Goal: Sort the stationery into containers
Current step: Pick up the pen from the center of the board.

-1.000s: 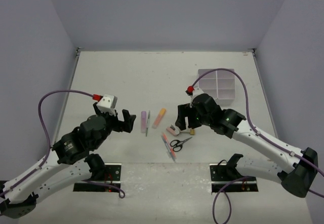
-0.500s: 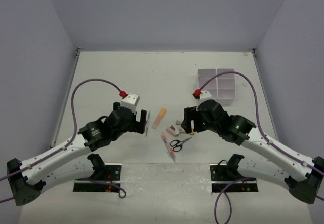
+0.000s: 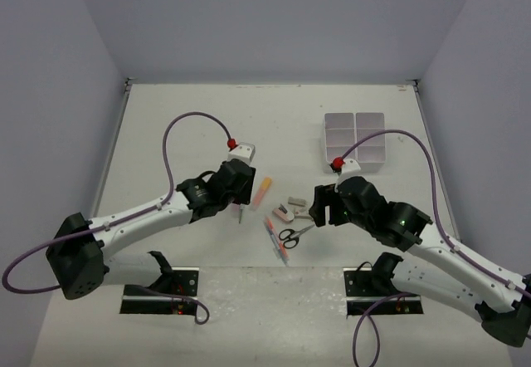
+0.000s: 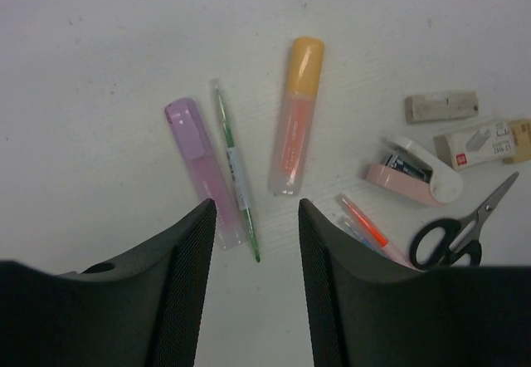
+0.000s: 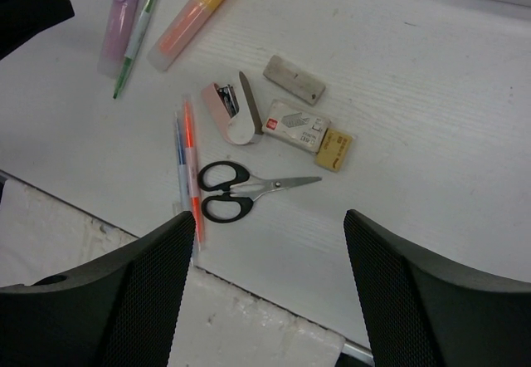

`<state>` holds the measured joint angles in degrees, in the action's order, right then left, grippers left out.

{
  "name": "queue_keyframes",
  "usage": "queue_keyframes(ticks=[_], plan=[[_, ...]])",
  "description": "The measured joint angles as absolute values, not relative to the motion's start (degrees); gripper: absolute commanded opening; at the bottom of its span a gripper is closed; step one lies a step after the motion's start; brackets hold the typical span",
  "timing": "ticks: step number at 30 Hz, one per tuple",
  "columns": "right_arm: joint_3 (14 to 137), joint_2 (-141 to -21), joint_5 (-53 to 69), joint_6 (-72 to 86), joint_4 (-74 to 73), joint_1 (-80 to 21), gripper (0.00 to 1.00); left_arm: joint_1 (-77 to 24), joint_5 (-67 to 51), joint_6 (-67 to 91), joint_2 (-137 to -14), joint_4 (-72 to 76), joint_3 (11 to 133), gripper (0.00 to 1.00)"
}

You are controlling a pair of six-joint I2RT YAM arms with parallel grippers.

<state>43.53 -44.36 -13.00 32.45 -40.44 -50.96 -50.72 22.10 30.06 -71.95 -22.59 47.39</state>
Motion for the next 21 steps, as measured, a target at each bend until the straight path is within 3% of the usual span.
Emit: queue_keyframes(ticks=[9,21], plan=[[41.71,-40.68,-13.21,32.60,-40.73,-50.96,0.77,-47.75,19.23,29.85,-83.32,-20.46,52.43,0.43],[41.71,-40.10,-13.17,32.58,-40.71,-50.96,0.78,-45.34,18.01,29.80,-89.66,-20.22,52.67,0.38]])
